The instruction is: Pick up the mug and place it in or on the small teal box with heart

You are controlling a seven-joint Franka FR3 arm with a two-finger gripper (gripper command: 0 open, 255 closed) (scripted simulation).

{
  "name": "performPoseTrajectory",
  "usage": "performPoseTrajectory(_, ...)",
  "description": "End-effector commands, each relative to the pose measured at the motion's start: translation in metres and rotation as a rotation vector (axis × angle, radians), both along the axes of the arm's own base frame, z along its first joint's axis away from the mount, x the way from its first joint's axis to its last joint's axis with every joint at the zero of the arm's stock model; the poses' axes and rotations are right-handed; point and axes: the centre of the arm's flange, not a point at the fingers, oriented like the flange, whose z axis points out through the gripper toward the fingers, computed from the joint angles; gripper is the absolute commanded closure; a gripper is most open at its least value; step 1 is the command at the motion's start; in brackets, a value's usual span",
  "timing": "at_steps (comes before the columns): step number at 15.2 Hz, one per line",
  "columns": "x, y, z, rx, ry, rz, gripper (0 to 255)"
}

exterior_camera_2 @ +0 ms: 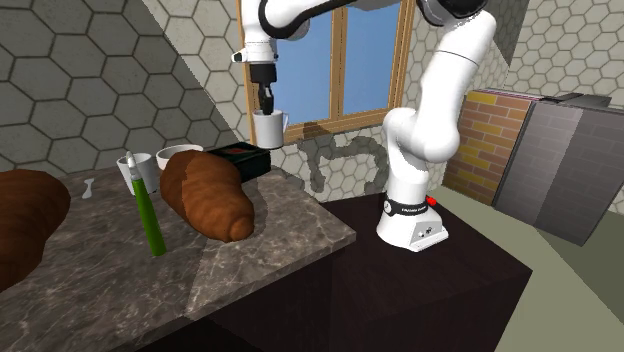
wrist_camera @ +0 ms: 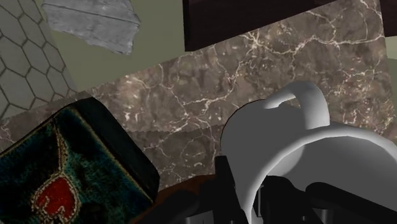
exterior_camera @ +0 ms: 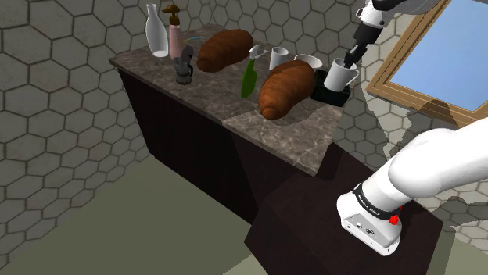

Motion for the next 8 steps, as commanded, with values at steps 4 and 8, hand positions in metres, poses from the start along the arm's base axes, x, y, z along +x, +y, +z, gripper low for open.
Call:
performPoseTrajectory(4,0.013,-0.067,0.006,-0.001,0.0,0.001,255)
performPoseTrajectory(8,0.022,-0.119,0.008,-0.001,0.0,0.001,255)
